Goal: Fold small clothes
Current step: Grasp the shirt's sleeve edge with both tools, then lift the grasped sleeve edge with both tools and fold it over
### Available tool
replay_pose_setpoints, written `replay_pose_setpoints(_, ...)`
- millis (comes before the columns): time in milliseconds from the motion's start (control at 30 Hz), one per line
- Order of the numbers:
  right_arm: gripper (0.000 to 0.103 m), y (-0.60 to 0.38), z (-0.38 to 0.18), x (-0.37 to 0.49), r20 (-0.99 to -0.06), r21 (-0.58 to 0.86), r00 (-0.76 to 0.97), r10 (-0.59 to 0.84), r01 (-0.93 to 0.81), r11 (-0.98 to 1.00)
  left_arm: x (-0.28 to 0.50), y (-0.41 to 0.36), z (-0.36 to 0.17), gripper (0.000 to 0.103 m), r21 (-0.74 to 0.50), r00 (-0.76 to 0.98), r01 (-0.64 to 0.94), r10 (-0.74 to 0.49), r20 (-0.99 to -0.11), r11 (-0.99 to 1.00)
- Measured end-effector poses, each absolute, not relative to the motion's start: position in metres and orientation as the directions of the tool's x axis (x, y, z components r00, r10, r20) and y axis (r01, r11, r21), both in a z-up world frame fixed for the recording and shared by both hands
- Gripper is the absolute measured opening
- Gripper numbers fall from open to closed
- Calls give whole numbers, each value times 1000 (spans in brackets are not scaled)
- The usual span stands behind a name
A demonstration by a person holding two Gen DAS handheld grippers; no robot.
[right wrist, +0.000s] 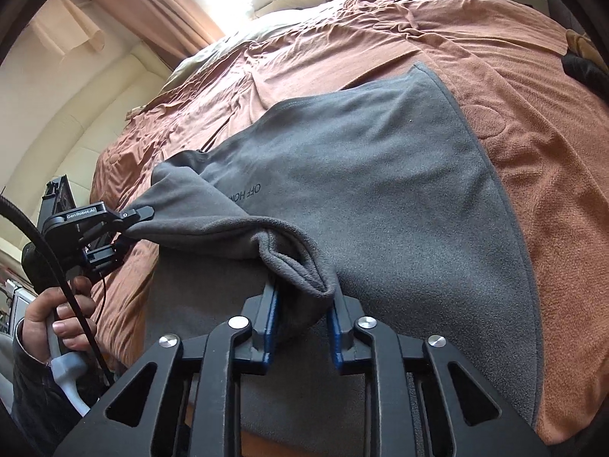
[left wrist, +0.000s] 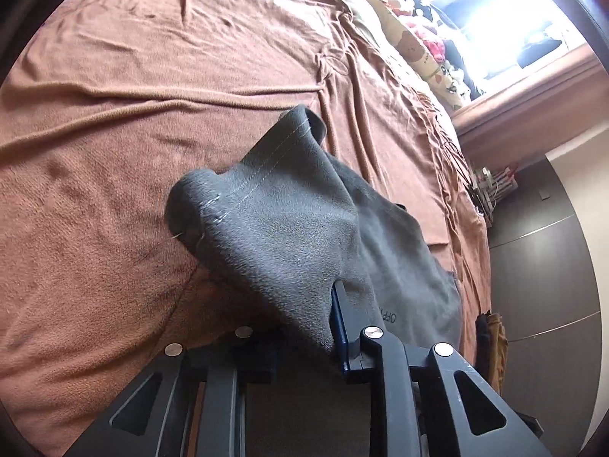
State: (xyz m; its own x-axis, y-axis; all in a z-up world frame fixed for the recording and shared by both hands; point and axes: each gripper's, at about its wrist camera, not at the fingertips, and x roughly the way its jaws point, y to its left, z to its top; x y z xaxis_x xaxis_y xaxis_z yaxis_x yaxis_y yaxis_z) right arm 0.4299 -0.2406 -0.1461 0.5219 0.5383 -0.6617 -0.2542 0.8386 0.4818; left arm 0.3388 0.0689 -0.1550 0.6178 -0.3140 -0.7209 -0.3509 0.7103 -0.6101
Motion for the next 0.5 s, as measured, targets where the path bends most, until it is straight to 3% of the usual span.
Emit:
replay_pose_setpoints(100, 5, -245, -141, 423, -644, 491, 529, 553, -268, 829, 343, 68, -145, 12, -604, 620, -336, -313, -720, 722)
replay_pose_setpoints(500, 4, -278, -123, 377, -587, 537, 546, 598, -290, 792, 380, 23, -70, 11, -577, 673, -131, -355, -649, 806)
